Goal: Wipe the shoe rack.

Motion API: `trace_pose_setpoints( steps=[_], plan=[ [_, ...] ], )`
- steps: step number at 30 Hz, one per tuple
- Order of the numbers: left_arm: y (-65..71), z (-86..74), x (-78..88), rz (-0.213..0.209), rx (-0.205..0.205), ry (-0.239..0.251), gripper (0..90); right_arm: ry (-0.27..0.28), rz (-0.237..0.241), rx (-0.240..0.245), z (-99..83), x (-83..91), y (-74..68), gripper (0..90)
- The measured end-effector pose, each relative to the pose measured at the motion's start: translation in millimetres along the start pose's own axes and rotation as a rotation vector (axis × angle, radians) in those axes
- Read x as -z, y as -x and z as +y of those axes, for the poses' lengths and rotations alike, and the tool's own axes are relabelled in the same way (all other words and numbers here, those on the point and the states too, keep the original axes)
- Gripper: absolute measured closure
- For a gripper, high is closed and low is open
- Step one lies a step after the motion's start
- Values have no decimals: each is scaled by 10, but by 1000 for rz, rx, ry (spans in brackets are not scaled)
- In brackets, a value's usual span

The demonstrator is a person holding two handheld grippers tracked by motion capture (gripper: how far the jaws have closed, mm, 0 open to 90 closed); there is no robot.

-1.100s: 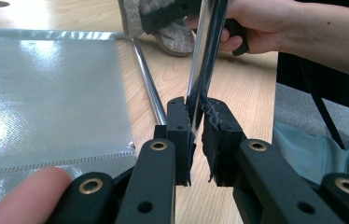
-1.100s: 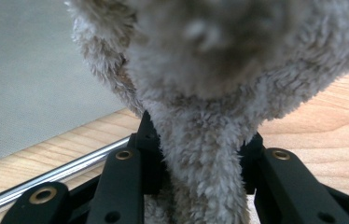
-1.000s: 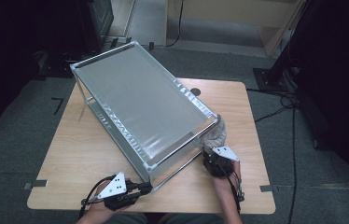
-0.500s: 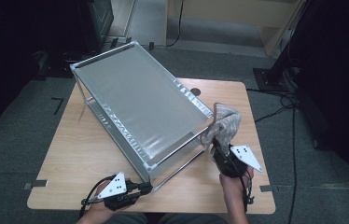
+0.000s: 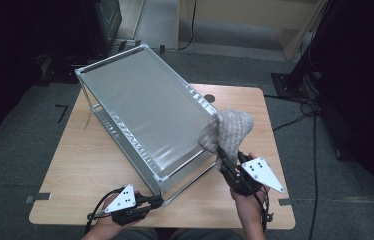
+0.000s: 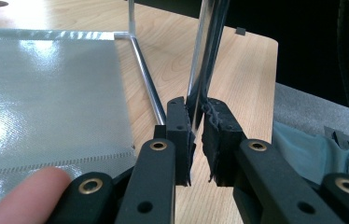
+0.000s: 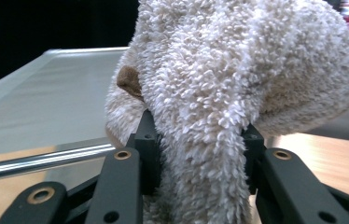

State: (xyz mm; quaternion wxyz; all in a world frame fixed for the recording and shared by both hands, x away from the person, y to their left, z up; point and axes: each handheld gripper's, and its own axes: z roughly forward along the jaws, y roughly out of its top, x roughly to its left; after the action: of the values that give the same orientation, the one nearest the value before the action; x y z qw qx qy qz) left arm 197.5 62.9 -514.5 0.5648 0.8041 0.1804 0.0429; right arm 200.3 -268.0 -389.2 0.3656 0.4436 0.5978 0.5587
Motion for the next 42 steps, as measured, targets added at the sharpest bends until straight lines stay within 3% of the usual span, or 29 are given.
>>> trace_pose_setpoints(
  steps=[2,3,5,9,10,13,14,17,21,24,27,29,33,34,35,36,40,42],
  plan=[
    [-1,0,0,0,0,0,811,-5,32,31,2,-16,-92,619],
    [-1,0,0,-1,0,-1,811,-7,75,58,7,-20,-162,604],
    [-2,0,0,-1,1,-1,811,-9,100,70,11,-21,-191,598],
    [-5,1,0,-4,4,-1,809,-24,234,126,46,10,-346,559],
    [-7,1,0,-5,4,-1,809,-24,234,126,46,10,-346,559],
    [-5,0,0,-6,7,-1,809,-21,285,150,67,31,-457,453],
    [-5,0,0,-6,7,-1,809,-7,292,170,68,35,-501,368],
    [-5,0,0,-6,7,-1,808,18,276,183,79,60,-582,247],
    [-5,0,0,-6,8,-1,809,104,245,128,160,94,-620,217],
    [-5,0,0,-6,8,-1,808,131,199,110,220,92,-647,200],
    [-4,0,0,-5,7,0,809,97,164,88,204,7,-649,199],
    [-1,0,-1,-2,7,0,809,43,114,88,145,-83,-644,204],
    [-5,0,1,-5,8,-1,809,-38,145,50,31,-194,-605,249],
    [-5,0,0,-5,8,-1,809,-33,154,45,23,-189,-602,282],
    [-3,0,0,-6,10,-1,809,-43,155,38,34,-173,-601,401],
    [-2,-1,-1,-6,9,0,809,-43,155,38,34,-173,-601,401],
    [4,-1,-2,-1,7,-1,810,-38,164,55,29,-138,-629,558],
    [3,-1,-2,-1,6,-2,810,-36,195,76,28,-113,-673,583]
  ],
)
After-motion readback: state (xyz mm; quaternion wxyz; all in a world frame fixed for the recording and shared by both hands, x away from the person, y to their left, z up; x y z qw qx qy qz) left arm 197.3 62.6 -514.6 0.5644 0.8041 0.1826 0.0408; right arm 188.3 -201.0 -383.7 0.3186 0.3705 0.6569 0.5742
